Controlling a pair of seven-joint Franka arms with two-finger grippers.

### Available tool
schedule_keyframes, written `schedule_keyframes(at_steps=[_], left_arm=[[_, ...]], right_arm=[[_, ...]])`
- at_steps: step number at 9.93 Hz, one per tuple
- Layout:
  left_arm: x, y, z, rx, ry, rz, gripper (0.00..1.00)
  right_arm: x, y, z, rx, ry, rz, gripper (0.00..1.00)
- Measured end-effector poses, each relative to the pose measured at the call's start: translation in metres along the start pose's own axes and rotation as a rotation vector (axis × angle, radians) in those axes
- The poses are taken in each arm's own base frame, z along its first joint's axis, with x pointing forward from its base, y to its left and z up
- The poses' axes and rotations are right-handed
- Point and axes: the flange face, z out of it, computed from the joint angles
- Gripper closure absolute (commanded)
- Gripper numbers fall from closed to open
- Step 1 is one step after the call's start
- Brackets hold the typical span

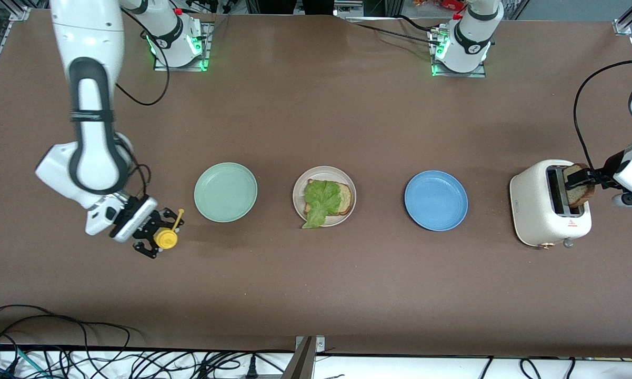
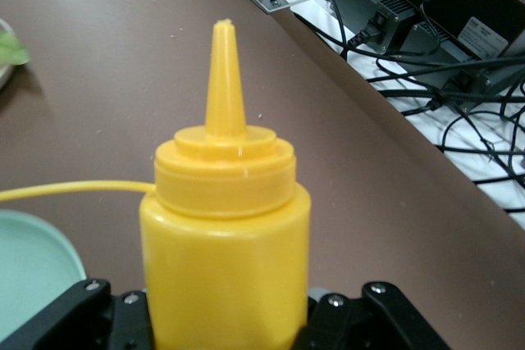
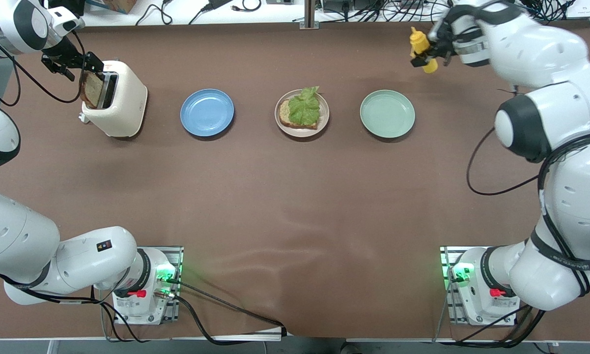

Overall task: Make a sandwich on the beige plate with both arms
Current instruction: 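Carry the mustard bottle over the lettuce on the beige plate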

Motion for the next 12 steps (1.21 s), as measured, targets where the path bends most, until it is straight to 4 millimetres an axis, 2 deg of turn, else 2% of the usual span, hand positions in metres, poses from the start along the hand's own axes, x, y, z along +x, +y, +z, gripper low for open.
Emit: schedule_keyframes(at_steps=[2,4,7,10,12], left_arm=[[0.000,0.000,0.000,0.000,0.000,0.000,0.00],[0.000,0.000,0.000,0.000,-0.001,0.000,0.00],[0.000,0.000,0.000,0.000,-0.001,0.000,0.00],[0.000,0.000,0.000,0.000,-0.001,0.000,0.00],[0.000,0.000,0.000,0.000,-0.001,0.000,0.00]], right_arm=[[0.050,-0.031,0.013,-0.059,-0.136,-0.007,1.00],[0.088,-0.069,0.031,-0.100,-0.249,-0.017,1.00],[0.128,-0.118,0.054,-0.187,-0.403,-0.094,1.00],[0.152,-0.167,0.073,-0.250,-0.609,-0.185,1.00],[0.189,-0.210,0.074,-0.337,-0.766,-0.209,1.00]])
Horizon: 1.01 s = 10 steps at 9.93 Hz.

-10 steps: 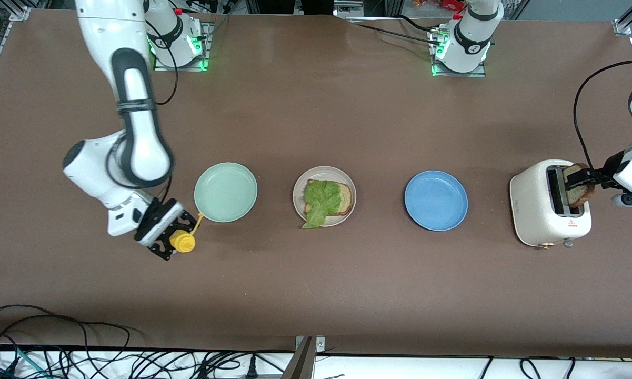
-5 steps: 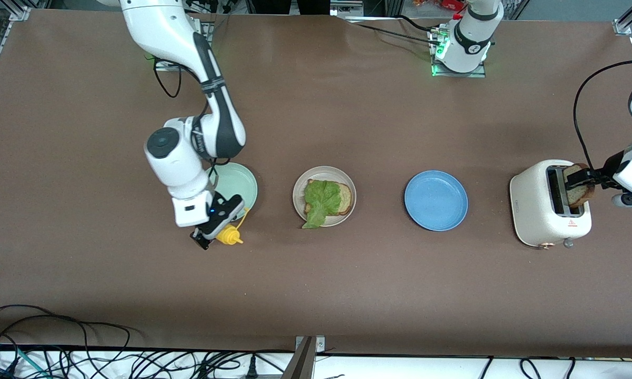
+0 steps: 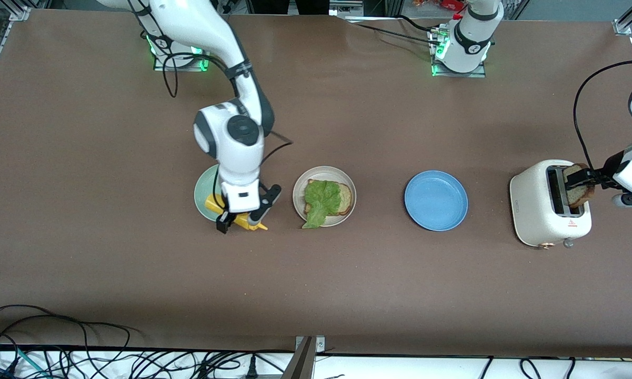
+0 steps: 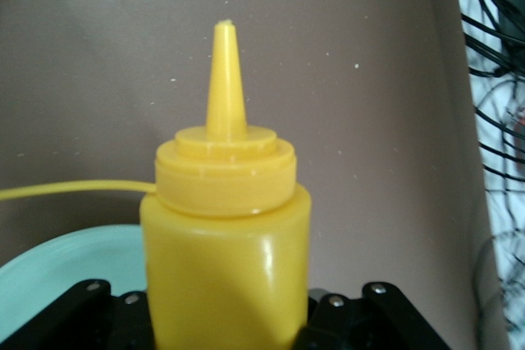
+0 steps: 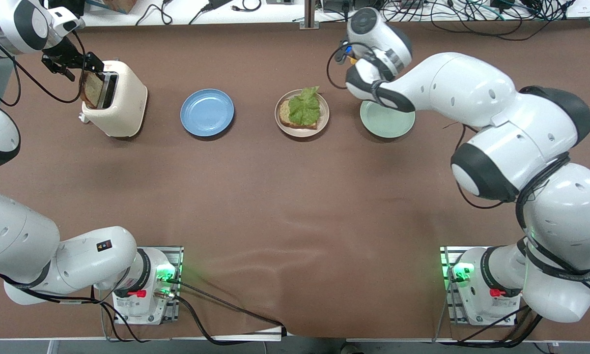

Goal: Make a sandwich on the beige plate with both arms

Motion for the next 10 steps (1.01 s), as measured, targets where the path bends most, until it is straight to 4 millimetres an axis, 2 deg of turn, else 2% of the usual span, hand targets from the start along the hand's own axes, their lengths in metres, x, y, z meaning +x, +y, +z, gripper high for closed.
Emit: schedule_keyframes(at_steps=[1,3,5,7,10], left_arm=[[0.000,0.000,0.000,0.000,0.000,0.000,0.00],[0.000,0.000,0.001,-0.001,-0.002,0.000,0.00],[0.000,0.000,0.002,-0.001,-0.003,0.000,0.00],[0.000,0.000,0.002,-0.001,-0.003,0.000,0.00],[0.000,0.000,0.002,-0.001,-0.004,0.000,0.00]], right_arm=[[0.014,-0.019,-0.017,-0.032,-0.060,-0.001,1.00],[0.033,-0.060,-0.028,-0.131,-0.150,0.016,1.00],[0.044,-0.102,-0.017,-0.248,-0.207,0.020,1.00],[0.051,-0.134,-0.005,-0.345,-0.223,0.049,1.00],[0.054,-0.154,0.003,-0.392,-0.236,0.075,1.00]])
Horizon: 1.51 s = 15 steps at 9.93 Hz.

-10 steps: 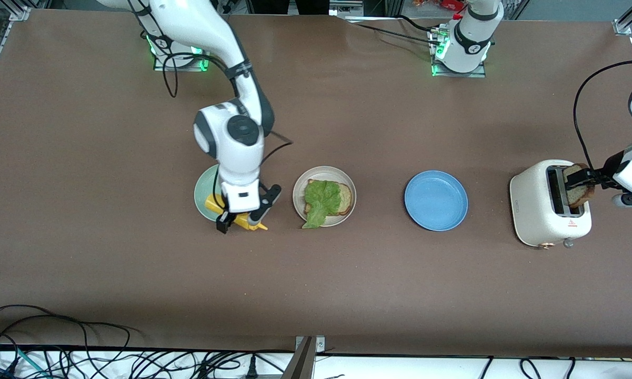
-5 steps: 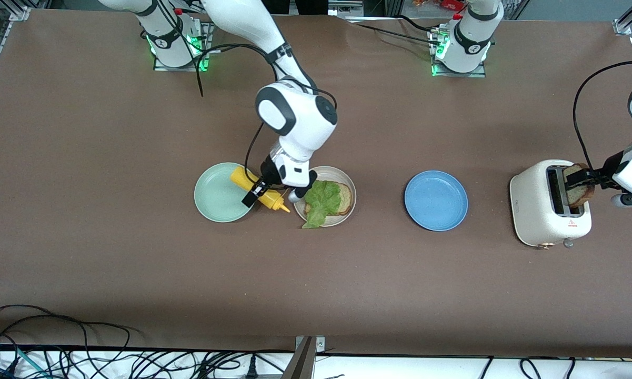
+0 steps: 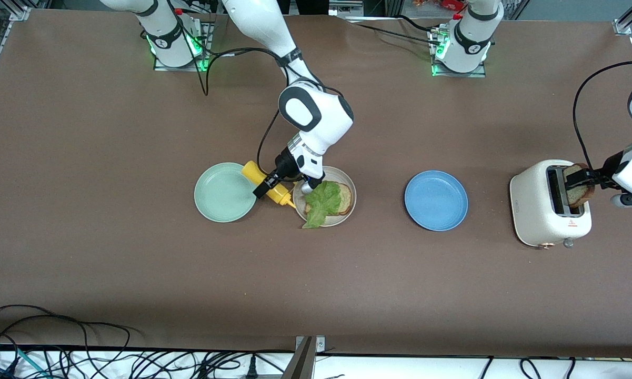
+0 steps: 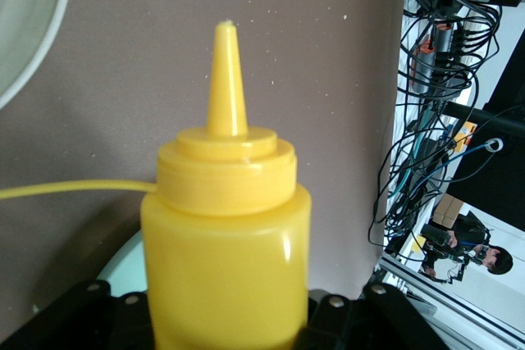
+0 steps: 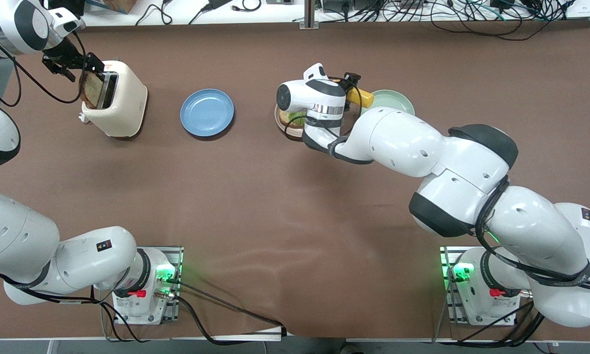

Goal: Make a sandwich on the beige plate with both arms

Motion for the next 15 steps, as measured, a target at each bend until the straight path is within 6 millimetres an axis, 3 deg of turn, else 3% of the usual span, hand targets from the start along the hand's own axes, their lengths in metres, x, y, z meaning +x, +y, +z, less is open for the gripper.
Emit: schedule_keyframes(at_steps=[2,3,5,7,8,10,12,14,15], left_arm=[[0.000,0.000,0.001,-0.001,-0.003,0.000,0.00],[-0.001,0.000,0.003,-0.002,-0.008,0.000,0.23],[-0.001,0.000,0.005,-0.004,-0.016,0.000,1.00],[-0.002,0.000,0.009,-0.008,-0.030,0.000,1.00],[-0.003,0.001,0.009,-0.009,-0.038,0.000,1.00],[-0.003,0.000,0.010,-0.011,-0.044,0.000,1.00],[-0.003,-0.001,0.009,-0.010,-0.043,-0.002,1.00],[0.001,0.000,-0.008,-0.014,-0.064,0.000,1.00],[0.005,-0.001,-0.027,-0.015,-0.073,0.000,1.00]], right_arm=[[0.000,0.004,0.001,-0.006,-0.002,0.008,1.00],[0.000,0.011,0.001,-0.005,-0.003,0.002,1.00],[0.001,0.044,0.003,0.064,-0.004,-0.040,1.00],[-0.013,0.116,0.005,0.168,0.014,-0.074,1.00],[-0.030,0.162,0.008,0.227,0.030,-0.089,1.00],[-0.081,0.255,0.028,0.380,0.089,-0.102,1.00],[-0.152,0.342,0.079,0.567,0.214,-0.102,1.00],[-0.235,0.395,0.152,0.748,0.391,-0.079,1.00],[-0.277,0.409,0.191,0.815,0.492,-0.074,1.00]])
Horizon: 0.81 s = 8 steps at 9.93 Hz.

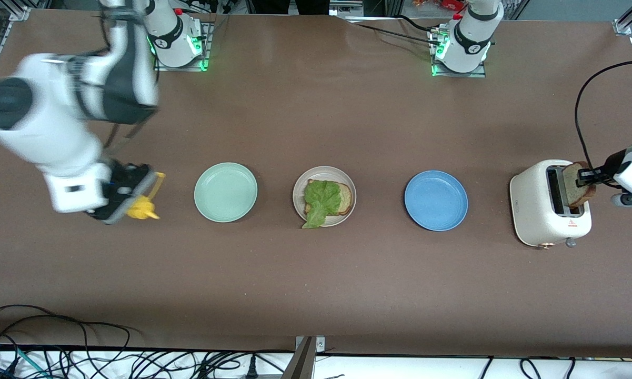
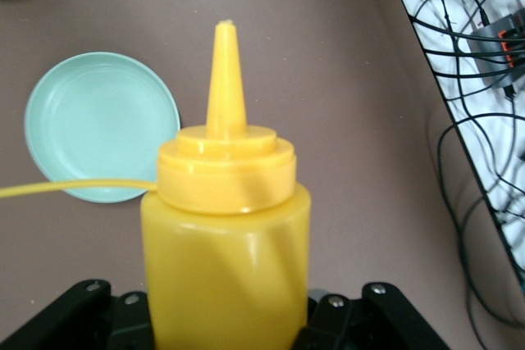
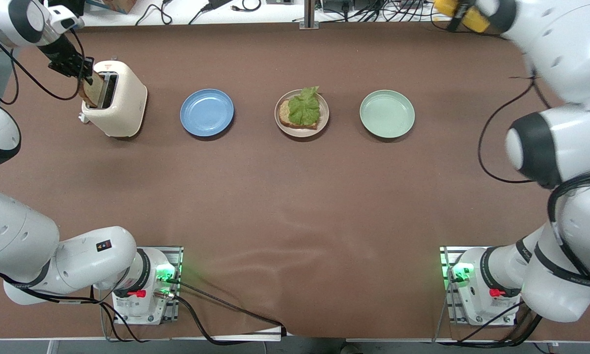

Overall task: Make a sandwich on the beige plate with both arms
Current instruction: 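Return the mustard bottle while the left gripper lifts the toaster bread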

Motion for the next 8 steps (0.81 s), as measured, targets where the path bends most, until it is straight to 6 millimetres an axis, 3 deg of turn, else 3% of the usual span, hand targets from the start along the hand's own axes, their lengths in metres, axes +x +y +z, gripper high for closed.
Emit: schedule_keyframes(at_steps=[2,4,6,8], left_arm=[[0.005,0.002,-0.031,0.001,0.002,0.004,1.00],[0.009,0.015,-0.045,0.000,-0.008,0.027,1.00],[0.015,0.047,-0.071,0.002,-0.026,0.078,1.00],[0.019,0.093,-0.091,-0.070,-0.040,0.123,1.00]], right_arm=[[-0.087,0.026,0.008,0.123,0.179,-0.034,1.00],[-0.151,0.036,0.021,0.206,0.348,-0.051,1.00],[-0.215,0.030,0.060,0.243,0.540,-0.080,1.00],[-0.261,0.007,0.112,0.238,0.666,-0.108,1.00]])
